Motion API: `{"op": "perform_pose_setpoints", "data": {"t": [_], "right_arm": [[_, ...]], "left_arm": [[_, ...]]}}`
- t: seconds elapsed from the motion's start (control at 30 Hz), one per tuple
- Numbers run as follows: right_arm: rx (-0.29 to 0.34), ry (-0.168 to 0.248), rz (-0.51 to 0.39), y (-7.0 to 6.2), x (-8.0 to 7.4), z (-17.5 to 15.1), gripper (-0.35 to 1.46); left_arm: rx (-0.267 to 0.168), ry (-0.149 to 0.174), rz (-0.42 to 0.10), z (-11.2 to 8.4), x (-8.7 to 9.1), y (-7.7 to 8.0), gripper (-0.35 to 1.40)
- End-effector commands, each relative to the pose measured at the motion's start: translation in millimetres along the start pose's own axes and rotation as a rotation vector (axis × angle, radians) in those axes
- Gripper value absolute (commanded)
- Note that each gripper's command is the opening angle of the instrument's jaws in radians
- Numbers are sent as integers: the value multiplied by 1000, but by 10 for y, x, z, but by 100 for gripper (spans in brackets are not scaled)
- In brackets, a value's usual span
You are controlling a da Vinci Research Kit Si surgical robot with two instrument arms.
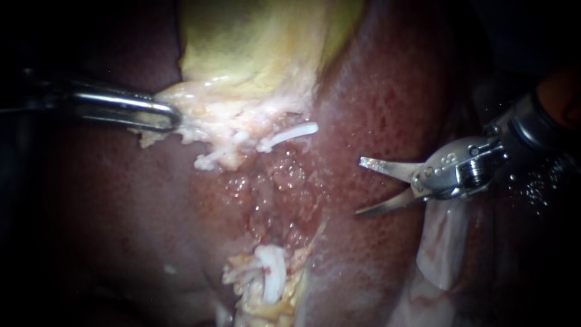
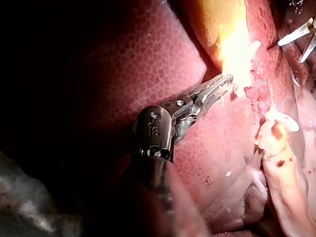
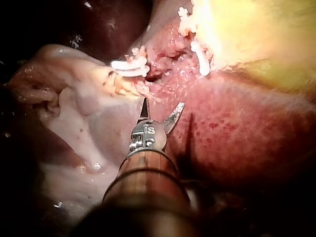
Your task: Go back from the cut right tube
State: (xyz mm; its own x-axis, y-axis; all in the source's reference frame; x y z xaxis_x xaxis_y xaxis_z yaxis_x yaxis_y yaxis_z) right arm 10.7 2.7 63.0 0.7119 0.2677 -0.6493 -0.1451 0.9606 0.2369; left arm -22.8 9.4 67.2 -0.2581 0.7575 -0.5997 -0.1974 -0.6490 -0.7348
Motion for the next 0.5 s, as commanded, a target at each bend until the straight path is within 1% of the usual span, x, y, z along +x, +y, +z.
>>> {"op": "perform_pose_setpoints", "data": {"t": [0.03, 0.2, 0.33, 0.5], "right_arm": [[1, 1, -1, 0, 0, 0, 145], [2, 1, -1, -1, 0, -1, 145], [2, 2, -2, -2, 1, -1, 145], [5, 3, -2, -3, 1, -2, 145]], "left_arm": [[0, -8, -8, 7, -4, -1, -35], [5, -23, -11, 23, -17, -12, -35], [5, -27, -15, 25, -21, -17, -35], [6, -26, -16, 26, -20, -16, -35]]}}
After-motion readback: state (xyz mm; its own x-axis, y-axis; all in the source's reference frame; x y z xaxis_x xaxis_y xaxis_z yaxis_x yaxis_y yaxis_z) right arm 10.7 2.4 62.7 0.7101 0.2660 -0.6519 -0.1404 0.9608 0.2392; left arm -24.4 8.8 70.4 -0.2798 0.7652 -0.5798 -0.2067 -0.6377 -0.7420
